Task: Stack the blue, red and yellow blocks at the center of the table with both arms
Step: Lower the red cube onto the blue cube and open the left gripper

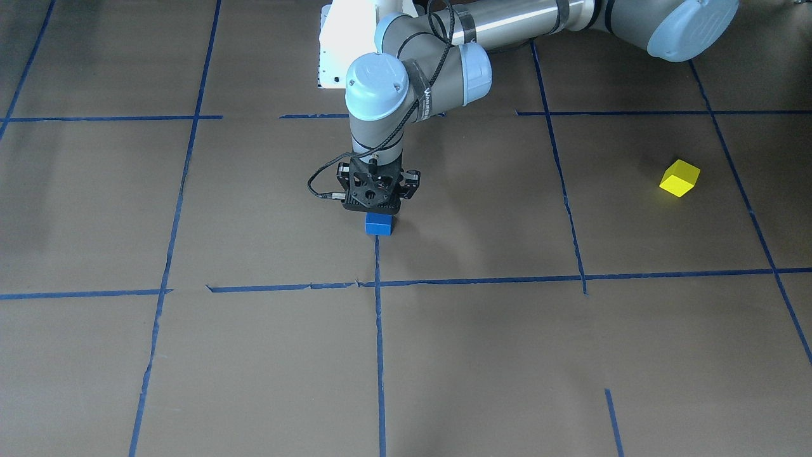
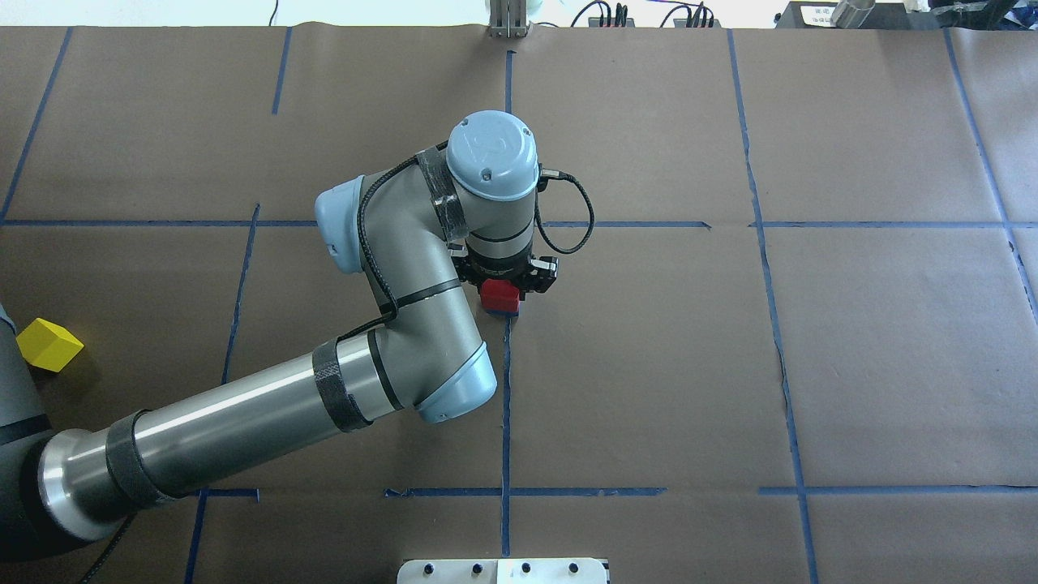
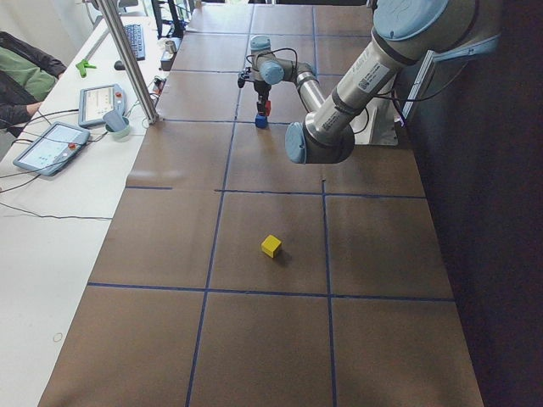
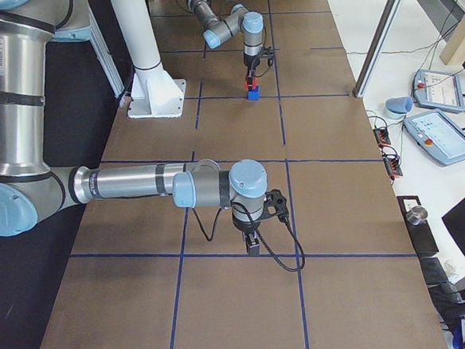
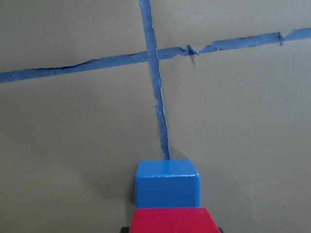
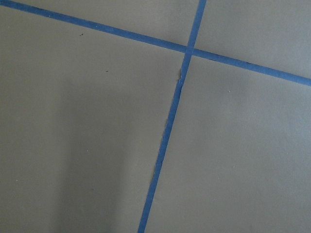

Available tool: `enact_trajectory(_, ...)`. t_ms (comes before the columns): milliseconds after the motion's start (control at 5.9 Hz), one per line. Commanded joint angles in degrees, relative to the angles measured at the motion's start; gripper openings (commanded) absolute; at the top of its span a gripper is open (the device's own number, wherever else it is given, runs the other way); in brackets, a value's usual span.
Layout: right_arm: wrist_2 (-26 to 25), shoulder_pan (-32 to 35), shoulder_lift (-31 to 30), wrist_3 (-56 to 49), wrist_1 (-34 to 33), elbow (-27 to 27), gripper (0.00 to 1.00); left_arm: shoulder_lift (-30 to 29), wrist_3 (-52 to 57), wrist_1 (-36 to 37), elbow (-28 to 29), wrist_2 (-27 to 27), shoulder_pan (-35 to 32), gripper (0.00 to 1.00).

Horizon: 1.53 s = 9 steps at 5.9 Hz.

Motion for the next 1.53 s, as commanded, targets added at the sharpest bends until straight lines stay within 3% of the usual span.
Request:
enact_trajectory(0,0.0,0.0,0.0,0.0,0.0,0.0,1.0,0.1,0.2,-0.2,0.3,0.0,0.0,0.06)
enact_trajectory(1357,0.0,0.0,0.0,0.0,-0.1,-0.1,1.0,-0.1,-2.1,-3.1,2.9,0.1,-0.3,0.07)
